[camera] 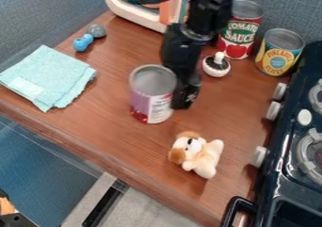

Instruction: Move the can to the bottom left of the table

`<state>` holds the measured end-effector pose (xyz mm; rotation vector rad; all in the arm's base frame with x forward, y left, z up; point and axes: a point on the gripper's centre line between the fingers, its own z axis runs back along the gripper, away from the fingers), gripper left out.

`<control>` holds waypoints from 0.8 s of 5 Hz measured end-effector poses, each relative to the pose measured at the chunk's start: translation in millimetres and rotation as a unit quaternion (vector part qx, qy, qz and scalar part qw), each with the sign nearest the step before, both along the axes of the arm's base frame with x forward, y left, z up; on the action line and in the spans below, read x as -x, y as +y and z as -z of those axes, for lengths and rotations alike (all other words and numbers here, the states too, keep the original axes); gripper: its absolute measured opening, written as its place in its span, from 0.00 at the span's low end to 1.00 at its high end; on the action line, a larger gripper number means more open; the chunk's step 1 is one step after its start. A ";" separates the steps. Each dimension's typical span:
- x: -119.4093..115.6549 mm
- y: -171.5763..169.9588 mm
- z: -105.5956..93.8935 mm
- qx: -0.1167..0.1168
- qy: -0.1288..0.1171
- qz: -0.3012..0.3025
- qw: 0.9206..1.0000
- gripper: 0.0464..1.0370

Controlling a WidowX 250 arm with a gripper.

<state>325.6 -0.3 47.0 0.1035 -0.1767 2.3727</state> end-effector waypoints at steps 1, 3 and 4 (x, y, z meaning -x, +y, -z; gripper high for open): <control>23.7 23.3 1.4 -0.018 0.018 -0.037 0.999 0.96; 55.1 50.8 -4.3 -0.037 0.049 -0.097 0.993 0.96; 60.3 50.6 -1.1 -0.034 0.056 -0.100 0.993 0.96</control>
